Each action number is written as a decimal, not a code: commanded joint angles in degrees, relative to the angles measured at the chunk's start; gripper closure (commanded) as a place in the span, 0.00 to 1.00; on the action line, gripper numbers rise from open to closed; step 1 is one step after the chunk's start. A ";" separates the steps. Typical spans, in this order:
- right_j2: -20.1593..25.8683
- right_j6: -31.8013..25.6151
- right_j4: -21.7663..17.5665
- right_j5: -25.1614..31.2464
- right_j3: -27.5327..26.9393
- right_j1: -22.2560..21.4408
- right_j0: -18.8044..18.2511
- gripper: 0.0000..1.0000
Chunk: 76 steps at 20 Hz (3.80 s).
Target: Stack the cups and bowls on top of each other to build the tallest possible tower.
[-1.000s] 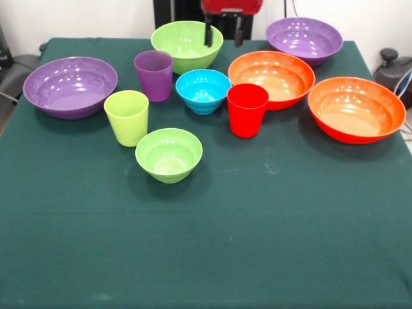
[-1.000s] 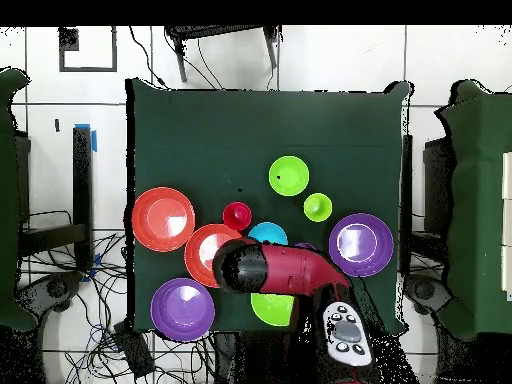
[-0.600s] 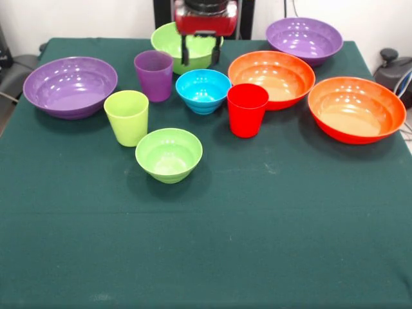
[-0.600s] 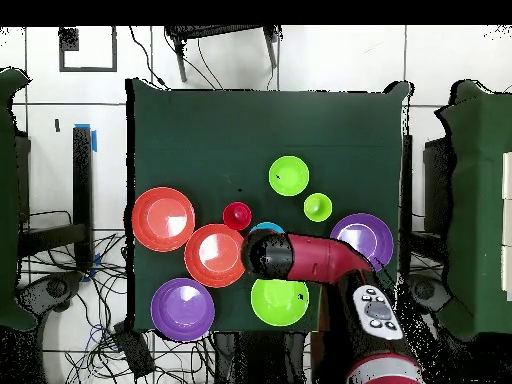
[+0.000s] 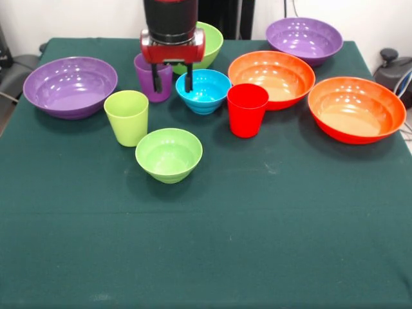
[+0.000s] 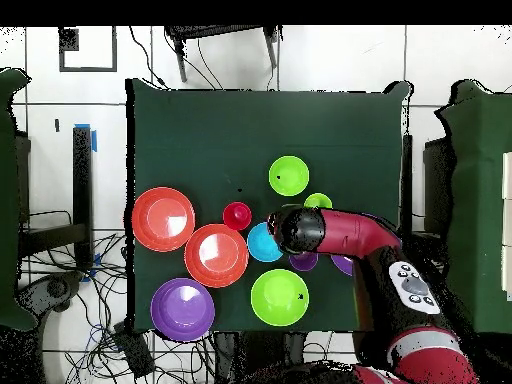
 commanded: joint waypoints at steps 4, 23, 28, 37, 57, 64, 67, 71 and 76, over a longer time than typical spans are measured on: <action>9.84 -13.21 -5.49 10.55 -8.61 3.15 -1.00 0.00; 13.74 -17.87 -11.63 18.95 -17.32 5.03 -3.41 0.00; 14.88 -17.97 -12.84 20.08 -17.74 4.99 -4.15 0.00; 15.44 -17.79 -14.67 21.59 -16.77 4.47 -5.22 0.00; 11.04 -5.64 -18.16 14.53 -2.33 -0.28 -5.20 0.00; 10.15 -2.32 -19.01 11.67 0.56 -0.65 -4.20 0.00; 10.10 -2.35 -20.17 9.75 0.89 -0.18 -4.66 0.00; 10.76 -3.47 -21.73 8.89 -0.68 0.70 -5.61 0.00; 11.92 -5.84 -22.67 9.86 -2.33 1.31 -7.25 0.00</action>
